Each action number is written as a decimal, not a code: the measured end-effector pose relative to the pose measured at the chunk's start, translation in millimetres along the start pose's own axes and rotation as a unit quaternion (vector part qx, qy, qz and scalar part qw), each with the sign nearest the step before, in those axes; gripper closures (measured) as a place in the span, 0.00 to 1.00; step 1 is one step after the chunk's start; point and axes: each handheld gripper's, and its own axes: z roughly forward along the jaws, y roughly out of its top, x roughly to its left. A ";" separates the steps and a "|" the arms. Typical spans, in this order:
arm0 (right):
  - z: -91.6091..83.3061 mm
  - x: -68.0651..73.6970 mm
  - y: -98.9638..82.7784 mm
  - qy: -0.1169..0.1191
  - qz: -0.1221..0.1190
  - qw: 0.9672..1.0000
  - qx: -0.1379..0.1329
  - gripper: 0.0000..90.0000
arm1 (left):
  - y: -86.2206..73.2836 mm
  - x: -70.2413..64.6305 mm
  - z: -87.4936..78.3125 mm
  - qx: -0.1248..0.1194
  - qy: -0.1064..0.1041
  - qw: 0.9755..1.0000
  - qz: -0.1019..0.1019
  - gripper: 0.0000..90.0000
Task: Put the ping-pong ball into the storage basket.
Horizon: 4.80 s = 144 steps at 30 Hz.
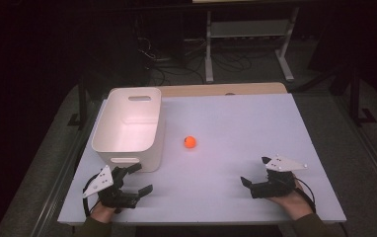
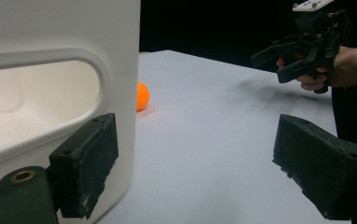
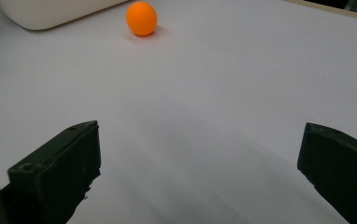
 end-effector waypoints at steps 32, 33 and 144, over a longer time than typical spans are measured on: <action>18.6 3.5 15.9 0.022 -0.013 1.000 0.014 0.00 | 0.2 0.5 0.5 0.001 -0.001 1.000 -0.003 0.15; 21.5 4.7 17.6 0.025 -0.017 0.999 0.015 0.00 | 0.1 0.6 0.3 0.001 -0.001 1.000 -0.004 0.15; 83.2 21.0 70.6 0.076 -0.057 0.995 0.033 0.00 | -0.3 0.9 -1.0 -0.006 -0.002 1.000 -0.005 0.15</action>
